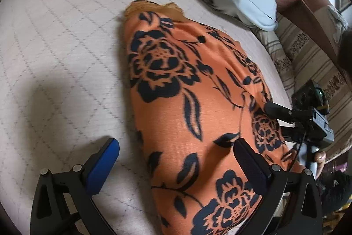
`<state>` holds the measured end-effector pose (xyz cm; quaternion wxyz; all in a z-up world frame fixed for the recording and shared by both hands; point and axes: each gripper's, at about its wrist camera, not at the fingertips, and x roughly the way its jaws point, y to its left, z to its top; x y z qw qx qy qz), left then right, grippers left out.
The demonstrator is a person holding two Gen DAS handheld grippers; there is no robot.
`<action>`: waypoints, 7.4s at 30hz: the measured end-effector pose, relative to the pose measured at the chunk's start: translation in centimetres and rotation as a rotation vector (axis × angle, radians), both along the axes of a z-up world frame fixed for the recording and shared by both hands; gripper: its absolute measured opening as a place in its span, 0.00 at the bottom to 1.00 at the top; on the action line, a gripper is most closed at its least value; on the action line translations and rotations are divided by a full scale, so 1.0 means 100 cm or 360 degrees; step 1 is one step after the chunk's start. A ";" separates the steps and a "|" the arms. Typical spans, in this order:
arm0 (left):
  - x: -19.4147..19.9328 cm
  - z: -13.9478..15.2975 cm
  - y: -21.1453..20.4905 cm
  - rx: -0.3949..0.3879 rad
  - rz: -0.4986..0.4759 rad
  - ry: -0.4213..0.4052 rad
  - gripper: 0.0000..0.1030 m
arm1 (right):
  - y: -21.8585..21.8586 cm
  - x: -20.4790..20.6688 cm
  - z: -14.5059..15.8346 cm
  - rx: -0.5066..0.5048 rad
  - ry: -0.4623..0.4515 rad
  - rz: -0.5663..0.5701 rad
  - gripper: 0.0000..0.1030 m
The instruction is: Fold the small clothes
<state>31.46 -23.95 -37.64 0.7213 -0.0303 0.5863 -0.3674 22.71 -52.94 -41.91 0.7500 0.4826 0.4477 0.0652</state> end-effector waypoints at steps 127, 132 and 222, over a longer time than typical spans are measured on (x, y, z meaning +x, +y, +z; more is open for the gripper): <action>-0.117 0.030 0.187 0.0487 0.0495 -0.0484 0.69 | 0.212 -0.072 0.064 -0.0350 0.0092 -0.0005 0.57; -0.159 0.075 0.202 0.0508 0.0607 -0.0690 0.69 | 0.208 -0.109 0.121 -0.0574 -0.0086 -0.0015 0.58; -0.303 0.280 0.238 0.0587 0.0943 -0.1532 0.93 | 0.317 -0.230 0.283 -0.1208 -0.0905 0.0113 0.59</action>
